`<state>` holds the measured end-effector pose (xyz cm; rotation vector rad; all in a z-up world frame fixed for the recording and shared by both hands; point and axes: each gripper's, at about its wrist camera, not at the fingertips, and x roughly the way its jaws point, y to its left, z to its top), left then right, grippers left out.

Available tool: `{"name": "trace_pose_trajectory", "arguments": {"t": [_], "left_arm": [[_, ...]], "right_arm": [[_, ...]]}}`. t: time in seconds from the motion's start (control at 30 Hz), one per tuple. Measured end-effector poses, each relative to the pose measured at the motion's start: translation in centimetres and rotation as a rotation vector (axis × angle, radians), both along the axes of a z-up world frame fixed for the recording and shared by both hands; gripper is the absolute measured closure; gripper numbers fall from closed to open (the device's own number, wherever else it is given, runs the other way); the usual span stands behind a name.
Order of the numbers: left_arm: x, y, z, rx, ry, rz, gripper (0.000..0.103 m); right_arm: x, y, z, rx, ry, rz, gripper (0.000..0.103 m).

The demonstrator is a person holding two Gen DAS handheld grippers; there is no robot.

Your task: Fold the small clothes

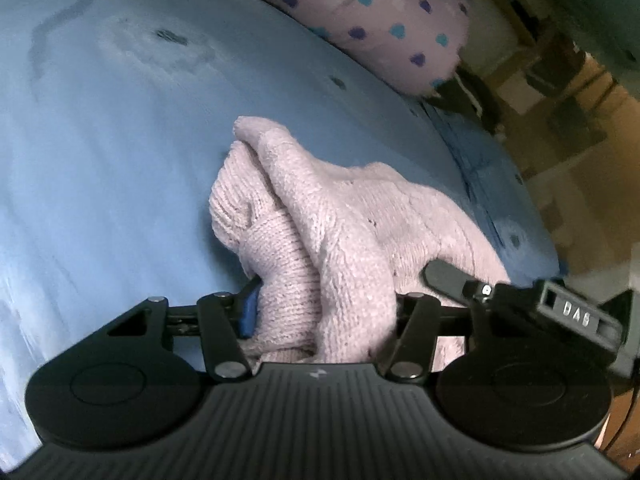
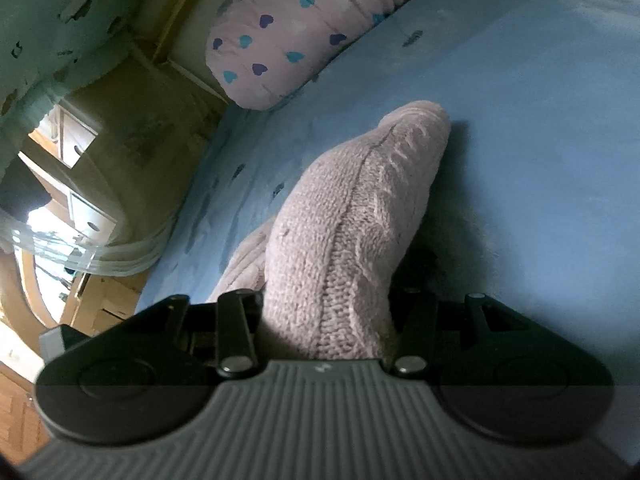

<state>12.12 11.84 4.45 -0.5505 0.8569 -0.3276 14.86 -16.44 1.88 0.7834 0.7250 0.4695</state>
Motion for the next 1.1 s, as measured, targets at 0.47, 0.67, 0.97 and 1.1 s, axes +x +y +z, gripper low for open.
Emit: {"name": "trace_pose_trajectory", "arguments": {"t": [0.47,0.67,0.97,1.1], "left_arm": [[-7.1,-9.0,-0.5,0.033,0.039,-0.103,0.040],[-6.9,-9.4,-0.3,0.107,0.030,-0.124,0.034],[-9.5,-10.6,3.5,0.337,-0.074,-0.148,0.034],[-11.6,-11.1,4.8,0.434,-0.145,-0.154,0.034]], "right_arm": [[-9.0,-9.1,-2.0,0.005,0.032,-0.033,0.054],[-10.8,-8.9,-4.4,-0.124,0.049,-0.070,0.044],[-13.6,-8.6,-3.7,-0.245,-0.037,-0.139,0.040],[-16.0,-8.9,-2.7,-0.310,-0.108,-0.197,0.042]]}}
